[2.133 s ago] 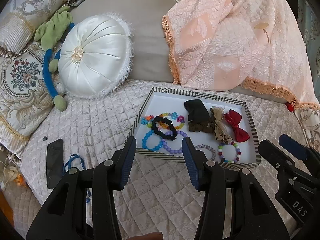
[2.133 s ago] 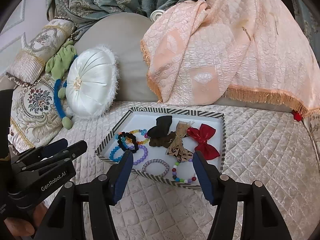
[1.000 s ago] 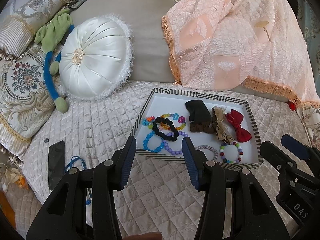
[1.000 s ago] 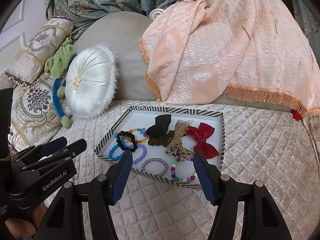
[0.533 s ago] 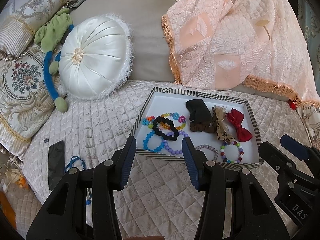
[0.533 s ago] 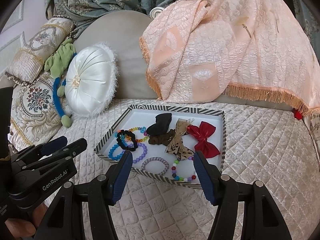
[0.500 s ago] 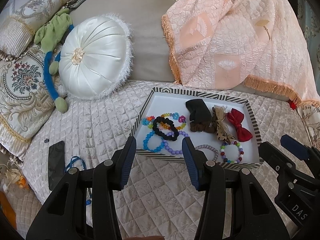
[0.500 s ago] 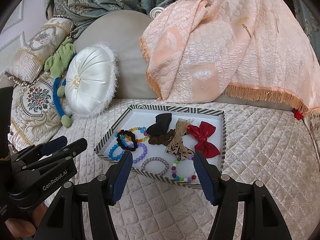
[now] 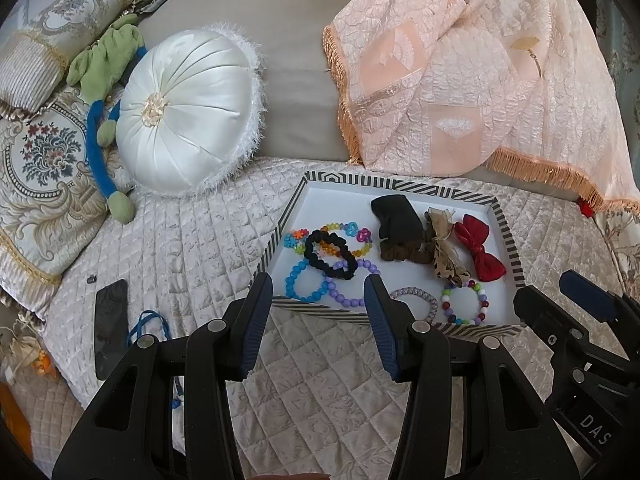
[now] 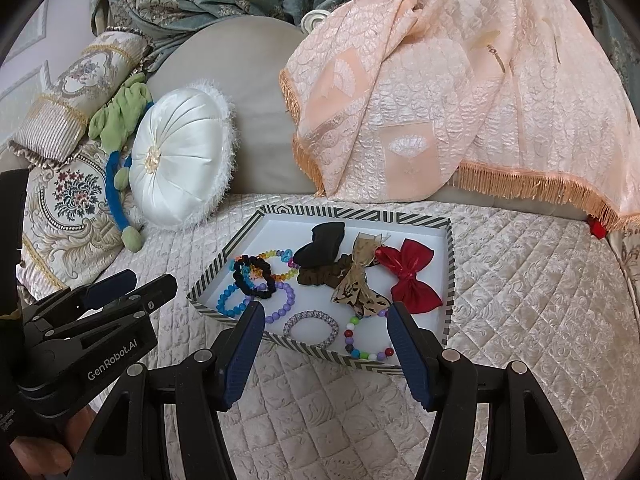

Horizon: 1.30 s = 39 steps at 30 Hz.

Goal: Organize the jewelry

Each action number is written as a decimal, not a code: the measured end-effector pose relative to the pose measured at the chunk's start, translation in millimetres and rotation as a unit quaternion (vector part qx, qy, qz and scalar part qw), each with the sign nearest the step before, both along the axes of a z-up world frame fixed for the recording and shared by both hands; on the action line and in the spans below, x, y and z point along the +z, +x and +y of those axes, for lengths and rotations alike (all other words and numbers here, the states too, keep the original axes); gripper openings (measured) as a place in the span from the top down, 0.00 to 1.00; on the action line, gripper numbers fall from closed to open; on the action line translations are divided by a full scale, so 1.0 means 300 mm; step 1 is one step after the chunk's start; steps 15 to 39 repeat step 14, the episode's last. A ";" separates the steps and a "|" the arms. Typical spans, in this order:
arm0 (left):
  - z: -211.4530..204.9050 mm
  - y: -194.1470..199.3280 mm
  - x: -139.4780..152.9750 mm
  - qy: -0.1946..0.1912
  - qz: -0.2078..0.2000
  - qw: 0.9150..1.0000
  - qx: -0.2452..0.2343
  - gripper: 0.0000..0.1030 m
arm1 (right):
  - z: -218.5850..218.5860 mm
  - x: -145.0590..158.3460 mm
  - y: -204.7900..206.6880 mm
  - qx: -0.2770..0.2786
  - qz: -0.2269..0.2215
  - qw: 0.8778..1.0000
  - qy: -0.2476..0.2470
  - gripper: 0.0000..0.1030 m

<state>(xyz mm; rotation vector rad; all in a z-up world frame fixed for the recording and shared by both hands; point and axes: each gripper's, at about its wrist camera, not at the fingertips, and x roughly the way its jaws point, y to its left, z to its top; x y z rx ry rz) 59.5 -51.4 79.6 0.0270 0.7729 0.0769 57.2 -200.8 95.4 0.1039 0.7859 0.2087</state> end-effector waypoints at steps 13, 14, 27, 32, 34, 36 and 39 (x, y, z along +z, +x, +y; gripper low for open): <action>-0.002 -0.002 -0.005 0.008 -0.007 1.000 -0.004 0.54 | 0.006 -0.019 -0.011 0.009 0.007 1.000 0.000 0.40; -0.002 -0.002 -0.006 0.007 -0.006 1.000 -0.005 0.54 | -0.002 -0.019 -0.013 0.008 0.007 1.000 0.000 0.40; -0.002 -0.002 -0.006 0.007 -0.006 1.000 -0.005 0.54 | -0.002 -0.019 -0.013 0.008 0.007 1.000 0.000 0.40; -0.002 -0.002 -0.006 0.007 -0.006 1.000 -0.005 0.54 | -0.002 -0.019 -0.013 0.008 0.007 1.000 0.000 0.40; -0.002 -0.002 -0.006 0.007 -0.006 1.000 -0.005 0.54 | -0.002 -0.019 -0.013 0.008 0.007 1.000 0.000 0.40; -0.002 -0.002 -0.006 0.007 -0.006 1.000 -0.005 0.54 | -0.002 -0.019 -0.013 0.008 0.007 1.000 0.000 0.40; -0.002 -0.002 -0.006 0.007 -0.006 1.000 -0.005 0.54 | -0.002 -0.019 -0.013 0.008 0.007 1.000 0.000 0.40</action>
